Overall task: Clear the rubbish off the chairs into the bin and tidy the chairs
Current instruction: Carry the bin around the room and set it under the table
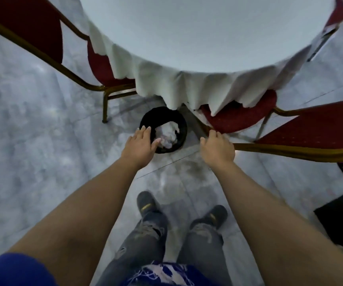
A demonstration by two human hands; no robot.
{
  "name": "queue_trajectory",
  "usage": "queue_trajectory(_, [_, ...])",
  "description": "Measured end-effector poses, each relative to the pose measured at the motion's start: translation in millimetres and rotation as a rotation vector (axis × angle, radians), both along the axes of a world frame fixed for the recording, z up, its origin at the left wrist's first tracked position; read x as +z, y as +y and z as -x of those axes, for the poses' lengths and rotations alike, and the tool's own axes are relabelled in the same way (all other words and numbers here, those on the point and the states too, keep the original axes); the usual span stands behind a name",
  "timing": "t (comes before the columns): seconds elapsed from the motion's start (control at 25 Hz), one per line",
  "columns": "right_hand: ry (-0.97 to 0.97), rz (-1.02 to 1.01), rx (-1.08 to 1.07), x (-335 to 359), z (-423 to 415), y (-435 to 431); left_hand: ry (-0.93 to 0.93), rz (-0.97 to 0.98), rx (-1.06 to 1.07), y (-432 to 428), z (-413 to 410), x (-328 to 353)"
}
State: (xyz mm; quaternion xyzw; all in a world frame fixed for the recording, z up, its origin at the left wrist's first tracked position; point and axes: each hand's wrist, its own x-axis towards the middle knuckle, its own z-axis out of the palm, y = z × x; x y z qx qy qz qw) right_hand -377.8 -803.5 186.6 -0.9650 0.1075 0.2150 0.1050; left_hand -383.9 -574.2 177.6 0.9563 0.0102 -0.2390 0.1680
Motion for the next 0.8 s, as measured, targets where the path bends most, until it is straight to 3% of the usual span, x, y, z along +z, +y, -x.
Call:
queue_trajectory(0.32, [0.173,-0.127,-0.104,-146,-9,68,0.233,0.079,0.246,56,-37,-137])
queue_trajectory(0.56, [0.222,-0.164,-0.224,-251,-55,69,0.290,0.110,0.351,59,-77,-246])
queue_trajectory(0.8, [0.144,-0.220,-0.301,-352,-119,66,0.244,0.228,0.541,60,-140,-335])
